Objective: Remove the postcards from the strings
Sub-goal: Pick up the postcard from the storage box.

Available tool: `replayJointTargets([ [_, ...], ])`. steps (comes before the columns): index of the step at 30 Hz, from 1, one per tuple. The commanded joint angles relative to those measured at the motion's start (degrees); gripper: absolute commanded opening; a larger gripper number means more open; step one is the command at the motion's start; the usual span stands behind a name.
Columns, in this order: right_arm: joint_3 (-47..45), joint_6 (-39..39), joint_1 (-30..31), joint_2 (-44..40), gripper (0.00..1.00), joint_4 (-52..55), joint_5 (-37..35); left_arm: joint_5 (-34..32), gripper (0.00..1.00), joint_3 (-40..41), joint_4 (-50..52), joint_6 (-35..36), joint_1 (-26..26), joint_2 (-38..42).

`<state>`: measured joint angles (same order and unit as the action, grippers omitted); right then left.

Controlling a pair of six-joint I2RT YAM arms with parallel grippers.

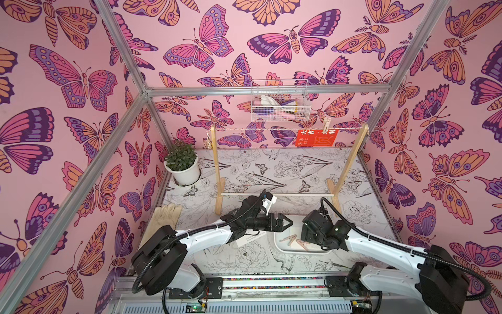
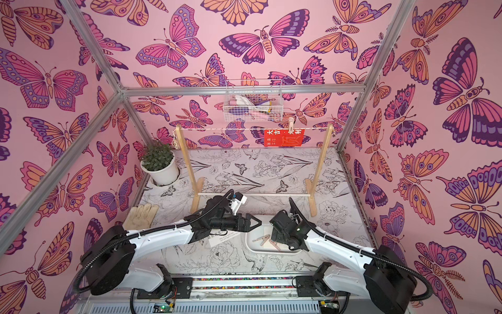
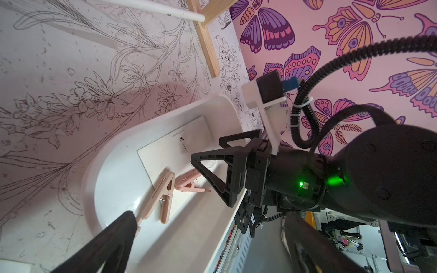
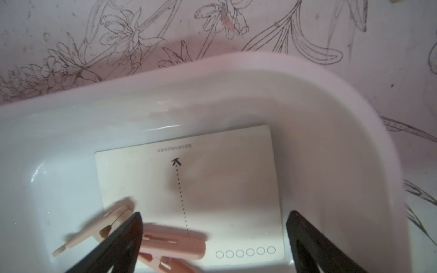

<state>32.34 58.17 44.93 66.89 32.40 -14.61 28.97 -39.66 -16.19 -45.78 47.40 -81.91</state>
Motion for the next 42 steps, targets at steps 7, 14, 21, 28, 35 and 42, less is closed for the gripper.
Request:
replayJointTargets([
  [7, -1.05, 0.16, -1.67, 6.8, 0.99, -5.44, -1.9, 1.47, 1.0, -0.24, -2.46, -0.01, 0.42, -1.38],
  [14, -1.52, -2.99, -1.82, 8.25, 0.99, -9.71, 1.89, 1.36, 1.0, -0.58, -2.62, -0.18, 0.41, -2.33],
  [21, 1.28, -7.42, -1.85, 7.3, 0.99, -3.68, -0.9, 1.34, 1.0, -0.51, -3.42, -0.53, 0.42, -3.09],
  [28, 1.02, -10.74, -1.77, 7.71, 0.99, -2.82, -5.13, 1.27, 1.0, 0.07, -4.07, -0.8, 0.41, -3.12],
  [35, 1.32, -17.4, -2.94, 10.42, 0.99, -6.66, -2.22, 1.09, 1.0, 0.14, -4.46, -0.94, 0.4, -3.41],
  [42, -2.45, -18.36, -5.81, 9.59, 0.99, -15.61, 9.19, 0.83, 1.0, -0.07, -4.54, -1.15, 0.39, -3.78],
])
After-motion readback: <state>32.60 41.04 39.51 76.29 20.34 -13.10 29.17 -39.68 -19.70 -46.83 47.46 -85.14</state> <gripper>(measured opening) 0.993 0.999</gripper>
